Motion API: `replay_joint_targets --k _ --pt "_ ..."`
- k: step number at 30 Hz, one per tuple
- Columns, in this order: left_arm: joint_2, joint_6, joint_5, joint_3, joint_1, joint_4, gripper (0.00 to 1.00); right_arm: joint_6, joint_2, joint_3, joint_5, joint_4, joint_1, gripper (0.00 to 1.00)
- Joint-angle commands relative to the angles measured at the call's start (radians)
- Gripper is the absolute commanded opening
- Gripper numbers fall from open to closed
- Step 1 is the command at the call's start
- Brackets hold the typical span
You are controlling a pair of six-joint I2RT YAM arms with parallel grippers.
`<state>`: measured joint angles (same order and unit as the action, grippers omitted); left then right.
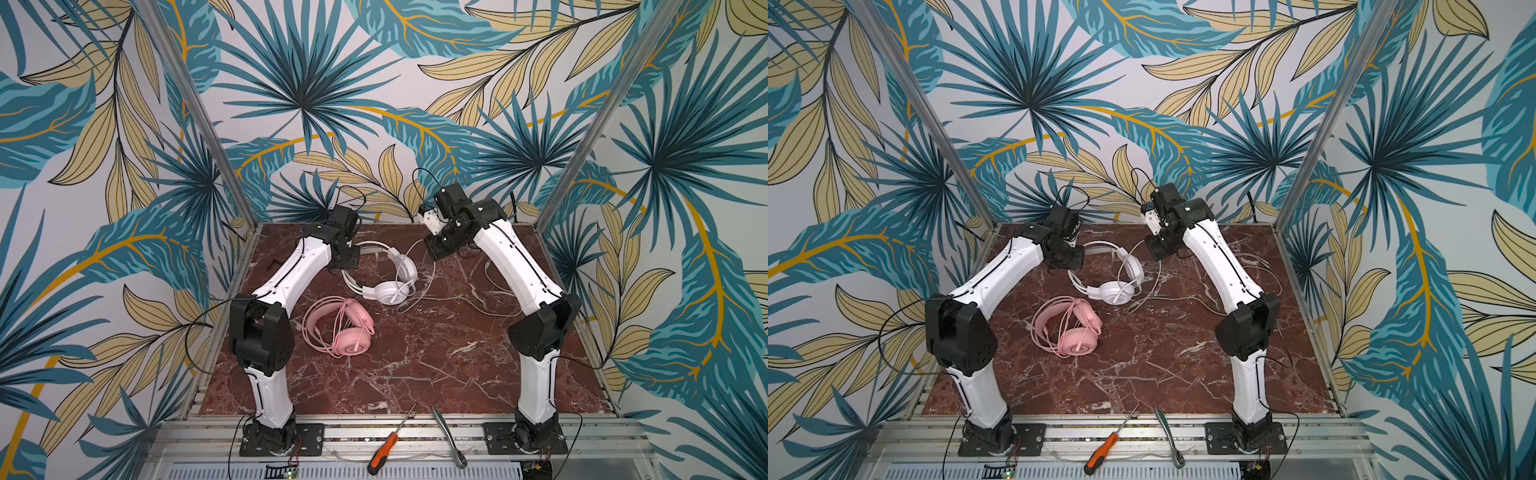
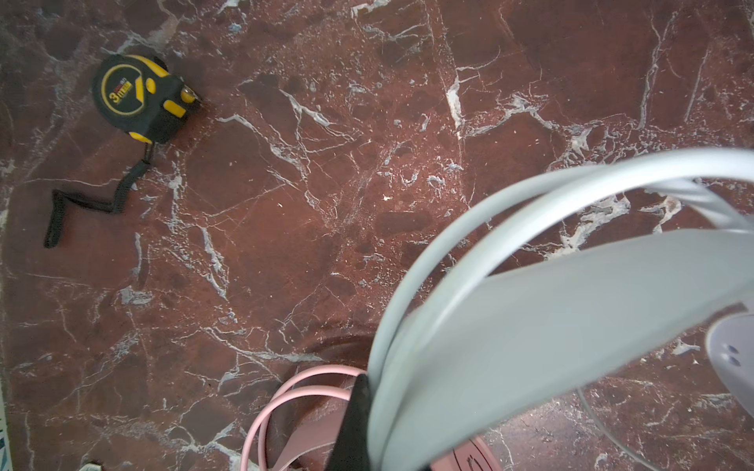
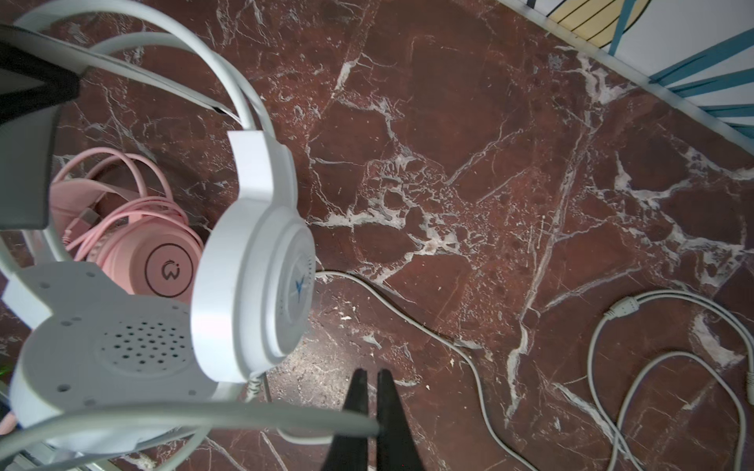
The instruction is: Wrap the headphones
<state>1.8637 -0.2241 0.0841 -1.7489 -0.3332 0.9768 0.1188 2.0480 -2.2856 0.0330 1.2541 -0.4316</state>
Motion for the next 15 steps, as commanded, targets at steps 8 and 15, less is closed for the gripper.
replay_joint_targets --k 8,15 --pt "-0.026 0.048 -0.084 0.018 -0.011 -0.016 0.00 0.020 -0.018 0.013 -0.051 -0.009 0.044 0.00" --pt "-0.018 0.064 -0.099 0.015 -0.028 -0.018 0.00 0.018 0.071 -0.091 -0.009 -0.007 0.050 0.00"
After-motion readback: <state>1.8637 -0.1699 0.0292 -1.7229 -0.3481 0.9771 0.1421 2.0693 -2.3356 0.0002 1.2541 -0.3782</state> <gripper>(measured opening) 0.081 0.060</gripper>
